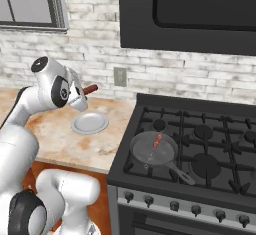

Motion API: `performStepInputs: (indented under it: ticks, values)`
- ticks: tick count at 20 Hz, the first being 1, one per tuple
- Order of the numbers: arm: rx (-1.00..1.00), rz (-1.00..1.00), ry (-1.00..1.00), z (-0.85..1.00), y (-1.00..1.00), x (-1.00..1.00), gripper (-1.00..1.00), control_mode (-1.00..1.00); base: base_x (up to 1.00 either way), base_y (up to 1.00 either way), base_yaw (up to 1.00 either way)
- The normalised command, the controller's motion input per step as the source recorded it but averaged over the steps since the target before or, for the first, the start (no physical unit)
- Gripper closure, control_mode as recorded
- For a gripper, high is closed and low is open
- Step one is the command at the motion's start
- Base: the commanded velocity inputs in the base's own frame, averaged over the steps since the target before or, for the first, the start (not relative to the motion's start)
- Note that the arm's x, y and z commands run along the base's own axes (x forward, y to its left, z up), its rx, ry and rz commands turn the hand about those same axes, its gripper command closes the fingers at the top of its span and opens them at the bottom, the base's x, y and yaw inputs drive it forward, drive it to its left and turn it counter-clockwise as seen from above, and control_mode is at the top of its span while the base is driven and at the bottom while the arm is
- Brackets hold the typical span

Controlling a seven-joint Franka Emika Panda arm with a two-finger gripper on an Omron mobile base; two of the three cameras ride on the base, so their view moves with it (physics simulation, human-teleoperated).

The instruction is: Place the cold items (banana and broccoli) from the fridge in one tupperware on the dining counter. Place the warm items (kebab skewer and hot dog) in the stove area in another tupperware.

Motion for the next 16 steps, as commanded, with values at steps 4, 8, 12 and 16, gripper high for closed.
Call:
performStepInputs:
  ticks: [4, 8, 12, 16]
  values:
    - [0.11, 0.0, 0.0, 0.5, -0.18, -0.67, 1.0, -1.0, 0.0, 0.0, 0.0]
    - [0.07, 0.0, -0.01, 0.37, -0.12, -0.68, 1.0, -1.0, 0.0, 0.0, 0.0]
    - [0.05, 0.0, -0.03, 0.43, -0.12, -0.76, 1.0, -1.0, 0.0, 0.0, 0.0]
    - [0.01, -0.02, -0.01, 0.37, -0.13, -0.66, 1.0, -1.0, 0.0, 0.0, 0.0]
